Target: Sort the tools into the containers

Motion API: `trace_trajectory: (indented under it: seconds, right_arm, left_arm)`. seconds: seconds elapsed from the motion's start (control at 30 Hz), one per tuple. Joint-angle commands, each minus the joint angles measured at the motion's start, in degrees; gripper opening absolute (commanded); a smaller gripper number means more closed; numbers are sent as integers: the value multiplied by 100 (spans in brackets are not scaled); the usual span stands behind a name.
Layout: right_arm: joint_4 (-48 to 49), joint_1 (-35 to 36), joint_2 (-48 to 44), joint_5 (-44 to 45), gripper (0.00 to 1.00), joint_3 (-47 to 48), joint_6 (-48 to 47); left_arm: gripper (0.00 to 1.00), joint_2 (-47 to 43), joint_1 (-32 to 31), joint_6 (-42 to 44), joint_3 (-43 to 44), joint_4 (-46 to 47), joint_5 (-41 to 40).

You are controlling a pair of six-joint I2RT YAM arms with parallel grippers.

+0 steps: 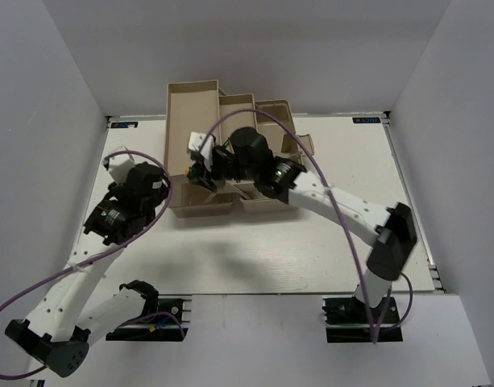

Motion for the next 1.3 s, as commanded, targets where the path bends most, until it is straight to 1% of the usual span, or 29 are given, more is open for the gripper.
trace_trajectory:
  seconds: [0.0,0.03,0.07,0.2,0.23,0.27,0.3,0.33,0.4,0.43,0.5,0.57,0.6,0.67,0.7,0.73,0.77,0.8,0.83,0.9,0.93,1.03,1.07,1.1,1.13,1.17,1.2,1.23,1.27]
  right_arm:
    - [326,-265,854,687,0,1178,-155]
    - [230,-309,1128,739,0,1382,-138]
    - [185,-396,1217,705,0,1828,-120]
    - [-201,-529,1736,469,0,2350,-182]
    - [-559,-547,1824,398,0,2421,-216]
    - [-649,-625,1999,345,2,2508,-260]
    - [-720,-617,2035,327,21,2527,-269]
    - [-790,-652,2062,310,44,2501,-278]
    - [-879,-722,2001,283,84,2291,-261]
    - [-783,-749,1853,239,87,2194,-209]
    - [-318,-837,1458,29,87,1957,-103]
    - [-246,-915,1307,-190,87,1806,-41]
    - [-142,-933,1080,-366,84,1850,124]
    - [288,-1099,919,-1226,79,1684,240]
    - [395,-1170,684,-1951,76,1605,258]
    - [509,-1266,595,-2332,61,1352,206]
    - [701,-1328,507,-2745,50,1079,-73]
    - [634,-1372,498,-3959,31,972,-407]
    - [363,-1390,524,-4336,21,971,-645]
    - [-1292,-1364,804,-5022,4,1155,-1819]
    - [-2040,-1321,918,-5026,0,1382,-2339]
    - [-2566,-1101,1139,-4851,0,1384,-2651]
    - [-2671,-909,1174,-4397,2,1367,-2756]
    - [-2637,-811,1209,-4175,9,1306,-2887]
    - [-2584,-741,1279,-3608,14,1236,-2976]
    - [-2514,-671,1288,-3341,23,974,-3020]
    - [-2122,-496,1280,-2564,36,823,-2881]
    - [-1561,-424,1245,-2304,44,665,-2628]
    - [-1094,-337,1253,-2005,55,350,-2616]
  left_arm:
    - [69,-300,15,-596,-346,-101,303]
    - [69,-379,15,-596,-346,-170,303]
    - [69,-449,15,-675,-416,-223,303]
    - [69,-722,15,-913,-417,-671,303]
    - [69,-827,15,-1000,-478,-724,303]
    - [69,-880,15,-1001,-574,-725,364]
    - [69,-942,15,-1149,-627,-794,364]
    - [69,-995,15,-1202,-680,-856,416]
    - [70,-1083,15,-1290,-847,-856,487]
    - [70,-1153,15,-1352,-900,-856,557]
    - [70,-1206,15,-1352,-1049,-856,627]
    - [70,-1206,15,-1405,-1137,-787,698]
    - [70,-1206,15,-1405,-1216,-708,759]
    - [70,-1154,15,-1405,-1278,-628,821]
    - [70,-1153,15,-1405,-1278,-550,873]
    - [70,-1153,15,-1405,-1330,-549,874]
    - [70,-1153,15,-1405,-1331,-497,874]
    - [70,-1153,15,-1405,-1331,-496,874]
    - [70,-1153,15,-1405,-1331,-496,874]
    - [68,-1223,15,-1405,-1331,-496,874]
    - [67,-1224,15,-1405,-1331,-574,822]
    - [67,-1391,15,-1545,-1331,-706,769]
    - [67,-1469,15,-1546,-1392,-759,768]
    - [67,-1470,15,-1546,-1392,-760,768]
    - [67,-1531,15,-1607,-1392,-760,768]
    - [67,-1531,15,-1607,-1392,-760,768]
    - [67,-1531,15,-1607,-1392,-760,768]
    - [67,-1531,15,-1607,-1392,-760,768]
    - [67,-1531,15,-1607,-1392,-829,716]
